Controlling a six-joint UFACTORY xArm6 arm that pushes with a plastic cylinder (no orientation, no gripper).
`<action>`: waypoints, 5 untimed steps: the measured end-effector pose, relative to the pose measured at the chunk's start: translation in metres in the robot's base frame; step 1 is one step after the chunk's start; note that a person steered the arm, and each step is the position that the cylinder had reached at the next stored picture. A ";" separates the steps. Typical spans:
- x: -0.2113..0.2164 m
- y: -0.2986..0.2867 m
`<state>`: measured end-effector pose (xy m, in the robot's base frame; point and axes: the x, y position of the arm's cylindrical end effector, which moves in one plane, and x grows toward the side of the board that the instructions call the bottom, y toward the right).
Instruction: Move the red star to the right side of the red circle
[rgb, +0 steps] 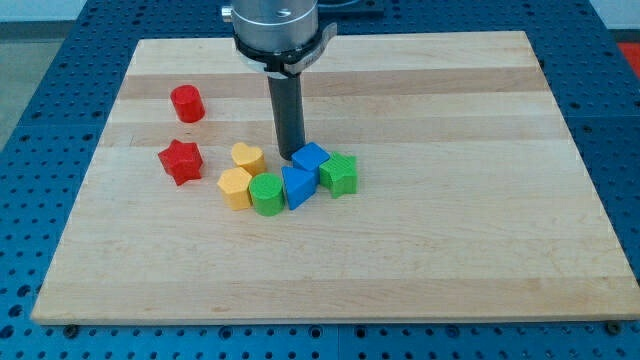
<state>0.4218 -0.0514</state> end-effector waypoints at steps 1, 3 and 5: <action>-0.015 -0.027; -0.051 -0.123; 0.043 -0.199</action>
<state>0.4648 -0.2499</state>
